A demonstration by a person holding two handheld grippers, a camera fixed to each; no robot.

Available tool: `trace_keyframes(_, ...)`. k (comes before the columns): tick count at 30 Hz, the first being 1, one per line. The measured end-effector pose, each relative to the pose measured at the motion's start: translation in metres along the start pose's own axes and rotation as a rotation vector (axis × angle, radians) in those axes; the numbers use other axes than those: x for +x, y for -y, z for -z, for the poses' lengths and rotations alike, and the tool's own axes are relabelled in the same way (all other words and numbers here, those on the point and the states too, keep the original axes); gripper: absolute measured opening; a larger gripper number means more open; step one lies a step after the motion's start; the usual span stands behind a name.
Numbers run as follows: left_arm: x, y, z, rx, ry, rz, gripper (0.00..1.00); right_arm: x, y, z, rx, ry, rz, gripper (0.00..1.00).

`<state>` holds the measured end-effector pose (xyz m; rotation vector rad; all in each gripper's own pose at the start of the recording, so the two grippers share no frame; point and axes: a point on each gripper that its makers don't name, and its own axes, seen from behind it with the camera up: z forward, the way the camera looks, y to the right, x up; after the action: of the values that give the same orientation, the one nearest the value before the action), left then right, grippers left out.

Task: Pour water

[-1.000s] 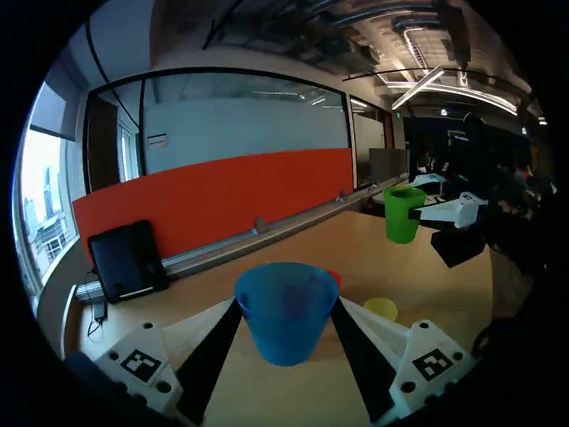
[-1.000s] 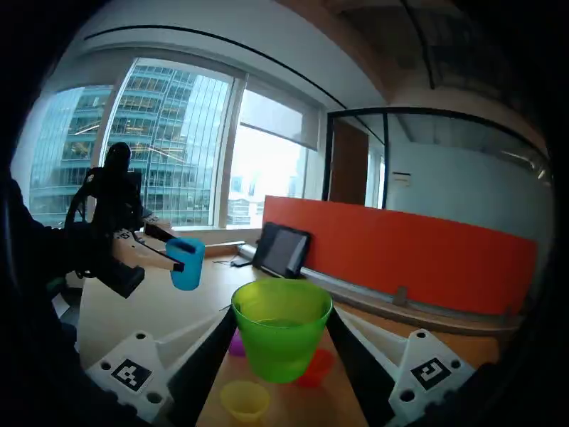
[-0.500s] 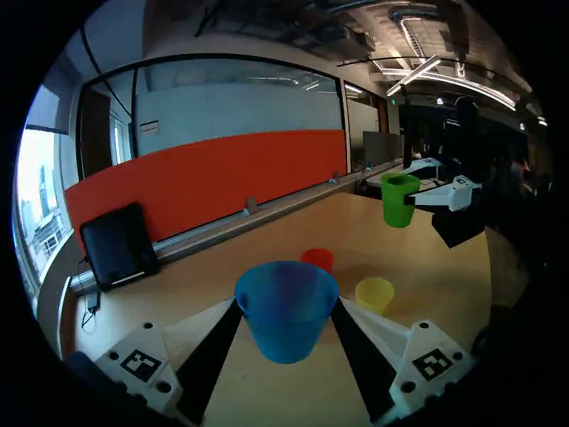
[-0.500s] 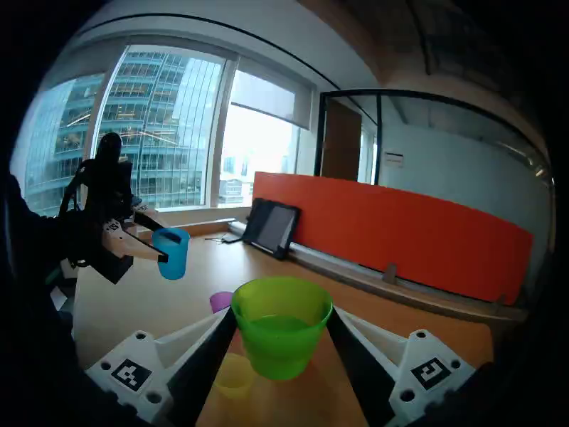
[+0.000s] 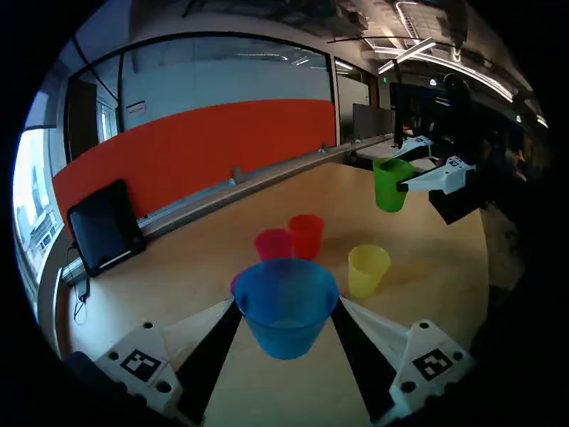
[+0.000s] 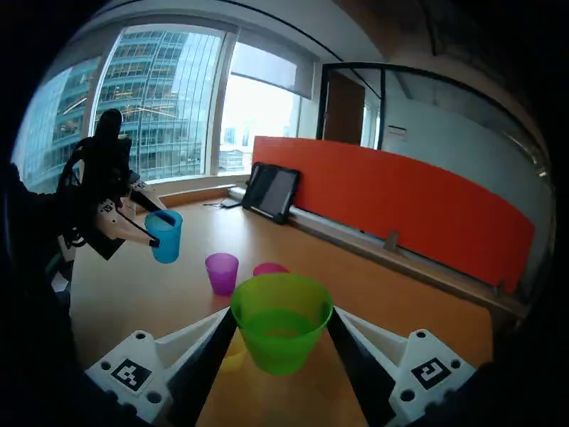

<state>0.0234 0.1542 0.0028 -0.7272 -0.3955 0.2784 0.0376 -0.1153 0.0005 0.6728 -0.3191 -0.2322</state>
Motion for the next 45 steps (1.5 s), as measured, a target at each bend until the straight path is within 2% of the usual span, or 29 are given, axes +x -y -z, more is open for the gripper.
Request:
trace_keyframes(7, -0.018, -0.006, -0.004, -0.023, 0.054, -0.005, 0.87, -0.014, -0.001, -0.002, 0.013, 0.038, -0.009, 0.91)
trace_keyframes(23, -0.061, -0.018, -0.024, -0.086, 0.178, -0.001, 0.87, -0.062, -0.002, -0.012, 0.047, 0.17, -0.033, 0.91)
trace_keyframes(32, -0.076, -0.018, -0.033, -0.096, 0.208, 0.008, 0.87, -0.091, -0.004, -0.017, 0.051, 0.234, -0.055, 0.91)
trace_keyframes(45, -0.096, -0.018, -0.044, -0.101, 0.236, 0.023, 0.87, -0.114, -0.001, -0.02, 0.054, 0.273, -0.067, 0.91)
